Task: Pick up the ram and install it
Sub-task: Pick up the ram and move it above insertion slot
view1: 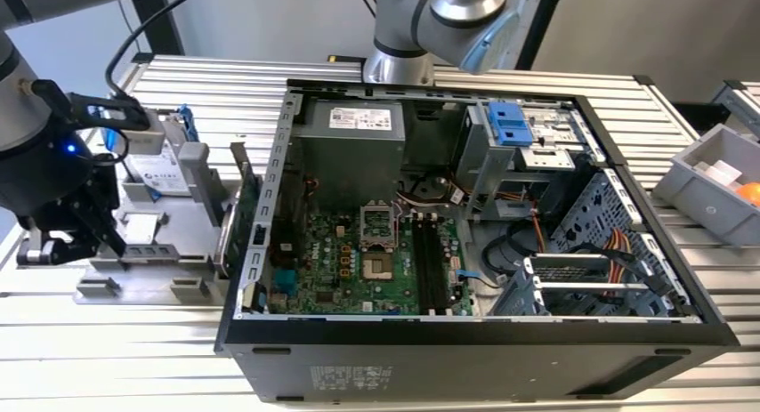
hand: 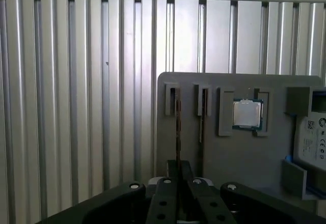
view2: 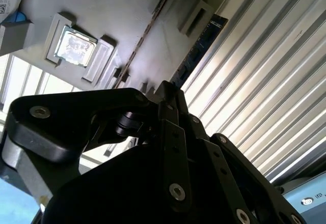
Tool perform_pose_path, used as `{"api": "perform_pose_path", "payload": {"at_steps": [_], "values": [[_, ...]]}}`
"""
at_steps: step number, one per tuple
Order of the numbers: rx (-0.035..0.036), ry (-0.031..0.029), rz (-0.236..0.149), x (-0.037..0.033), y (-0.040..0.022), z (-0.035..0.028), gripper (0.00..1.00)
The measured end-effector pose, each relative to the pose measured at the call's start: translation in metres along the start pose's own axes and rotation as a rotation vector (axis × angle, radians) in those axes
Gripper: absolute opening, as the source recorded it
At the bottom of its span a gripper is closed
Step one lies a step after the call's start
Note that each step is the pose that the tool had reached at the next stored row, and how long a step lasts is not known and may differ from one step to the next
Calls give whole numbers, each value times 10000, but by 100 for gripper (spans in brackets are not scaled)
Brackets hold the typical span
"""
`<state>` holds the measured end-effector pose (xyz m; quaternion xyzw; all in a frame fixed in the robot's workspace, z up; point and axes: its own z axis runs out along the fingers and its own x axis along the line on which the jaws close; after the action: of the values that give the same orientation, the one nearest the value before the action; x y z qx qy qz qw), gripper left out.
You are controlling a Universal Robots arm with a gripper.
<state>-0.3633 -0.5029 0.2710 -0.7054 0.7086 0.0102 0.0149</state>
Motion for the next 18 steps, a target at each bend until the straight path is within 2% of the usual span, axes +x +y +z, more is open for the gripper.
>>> {"api": "perform_pose_path", "payload": {"at_steps": [8, 18], "values": [[0, 0, 2, -3, 2, -74, 0], [1, 0, 12, -5, 2, -123, 0]]}}
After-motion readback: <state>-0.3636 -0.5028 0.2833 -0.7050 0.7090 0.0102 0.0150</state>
